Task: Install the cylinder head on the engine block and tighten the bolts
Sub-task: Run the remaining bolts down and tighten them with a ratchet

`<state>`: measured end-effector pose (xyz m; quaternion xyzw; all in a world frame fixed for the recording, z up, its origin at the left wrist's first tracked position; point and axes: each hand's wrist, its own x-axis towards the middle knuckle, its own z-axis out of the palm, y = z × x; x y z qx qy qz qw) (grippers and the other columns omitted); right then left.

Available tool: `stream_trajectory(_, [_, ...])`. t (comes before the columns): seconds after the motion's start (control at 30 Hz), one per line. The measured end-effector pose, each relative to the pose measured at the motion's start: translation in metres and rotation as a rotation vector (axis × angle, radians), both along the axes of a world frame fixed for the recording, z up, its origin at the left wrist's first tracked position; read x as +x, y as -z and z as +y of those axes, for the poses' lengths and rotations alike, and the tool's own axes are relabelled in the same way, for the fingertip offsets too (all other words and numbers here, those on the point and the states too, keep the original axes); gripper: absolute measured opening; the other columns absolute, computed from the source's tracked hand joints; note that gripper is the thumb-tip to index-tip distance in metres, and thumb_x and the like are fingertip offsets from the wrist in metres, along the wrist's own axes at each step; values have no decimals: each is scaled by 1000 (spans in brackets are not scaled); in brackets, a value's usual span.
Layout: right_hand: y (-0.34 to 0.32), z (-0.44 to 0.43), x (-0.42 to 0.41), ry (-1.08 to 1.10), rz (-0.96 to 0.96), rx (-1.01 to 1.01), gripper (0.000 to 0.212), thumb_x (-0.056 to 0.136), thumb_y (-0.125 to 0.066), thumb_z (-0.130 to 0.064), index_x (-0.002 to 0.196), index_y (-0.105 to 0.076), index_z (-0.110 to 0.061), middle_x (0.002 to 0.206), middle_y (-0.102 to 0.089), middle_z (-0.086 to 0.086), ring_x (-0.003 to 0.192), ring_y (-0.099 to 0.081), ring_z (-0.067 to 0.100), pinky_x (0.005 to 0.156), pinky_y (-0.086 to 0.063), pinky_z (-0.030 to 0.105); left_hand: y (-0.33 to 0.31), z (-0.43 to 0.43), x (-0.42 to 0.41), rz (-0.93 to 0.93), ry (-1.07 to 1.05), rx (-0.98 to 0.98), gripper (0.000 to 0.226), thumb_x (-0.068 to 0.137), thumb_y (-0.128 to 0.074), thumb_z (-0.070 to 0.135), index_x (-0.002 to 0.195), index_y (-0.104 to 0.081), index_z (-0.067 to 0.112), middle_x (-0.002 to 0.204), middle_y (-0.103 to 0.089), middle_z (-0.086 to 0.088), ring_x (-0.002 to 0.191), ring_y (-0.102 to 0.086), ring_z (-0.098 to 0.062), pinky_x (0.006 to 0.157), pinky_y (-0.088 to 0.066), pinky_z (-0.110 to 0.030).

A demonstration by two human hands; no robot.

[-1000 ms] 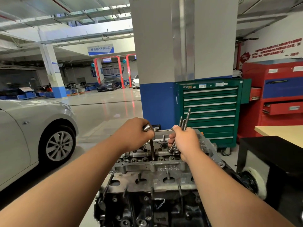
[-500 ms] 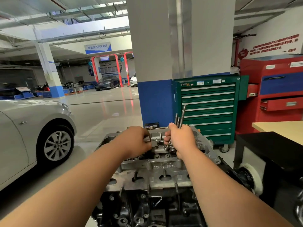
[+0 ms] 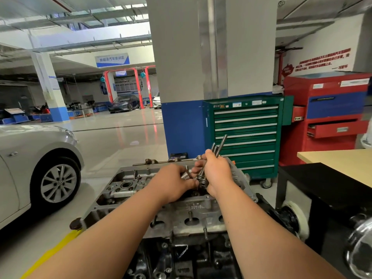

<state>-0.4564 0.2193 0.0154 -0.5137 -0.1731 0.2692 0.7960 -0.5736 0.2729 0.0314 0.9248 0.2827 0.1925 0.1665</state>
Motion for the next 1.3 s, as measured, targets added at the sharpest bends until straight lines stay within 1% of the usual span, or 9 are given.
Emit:
stream_trajectory(0.07, [0,-1,1,-16,21,13,26,100,-44,-33,90,-55,-12,57,-65,1,47,-61,17,46,-48,30,0,1,1,-12,0,-28,27,85,-67,43,88,-67,17,66,-58,0,61,-50,-13,52,-35,-26])
stream_trajectory(0.2, [-1,-3,2,-38,64,70,23,99,-45,-31,89,-54,-12,58,-65,2,49,-61,19,48,-48,31,-4,2,0,-60,6,-168,30,87,-66,40,70,-56,19,54,-46,7,49,-41,-8,48,-29,-24])
stream_trajectory(0.37, [-3,-5,3,-26,156,100,24,96,-50,-25,76,-55,-12,60,-67,5,62,-64,25,64,-56,42,-13,6,-2,-156,-2,-271,32,91,-61,40,85,-61,8,67,-53,-2,59,-46,-15,58,-35,-29])
stream_trajectory(0.53, [-2,-4,5,1,146,23,24,96,-53,-31,79,-59,-14,62,-70,0,49,-61,17,39,-43,22,-18,4,1,-234,3,-339,21,91,-60,33,95,-61,13,69,-56,0,57,-47,-13,54,-37,-27])
stream_trajectory(0.7, [-4,-6,9,-46,265,56,16,91,-51,-19,78,-57,-11,61,-68,1,49,-56,17,35,-37,19,-14,-6,13,-275,25,-597,10,93,-61,26,92,-59,17,72,-59,-5,42,-40,-11,42,-34,-22])
stream_trajectory(0.83, [-8,-11,7,-30,302,72,14,86,-51,-18,75,-55,-10,49,-63,2,37,-54,14,34,-36,18,-22,-6,15,-400,56,-722,8,91,-61,16,89,-69,18,53,-58,8,36,-35,-7,39,-30,-16])
stream_trajectory(1.0, [-8,-12,7,-64,270,36,17,87,-48,-22,81,-55,-8,52,-63,5,39,-51,14,33,-35,18,-37,0,11,-452,30,-719,8,89,-63,13,89,-68,19,74,-62,-2,36,-36,-7,37,-29,-17])
stream_trajectory(1.13, [-7,-11,10,-122,288,20,17,85,-46,-18,87,-59,-7,54,-57,4,35,-43,9,32,-31,18,-50,4,7,-573,15,-723,9,91,-60,12,90,-69,15,77,-55,-7,36,-35,-7,37,-29,-17])
stream_trajectory(1.3, [-7,-15,10,-59,390,124,10,87,-46,-16,79,-50,-10,53,-52,2,32,-38,7,31,-28,17,-68,8,-4,-460,30,-318,11,88,-61,16,83,-70,17,66,-60,8,36,-44,0,36,-33,-13])
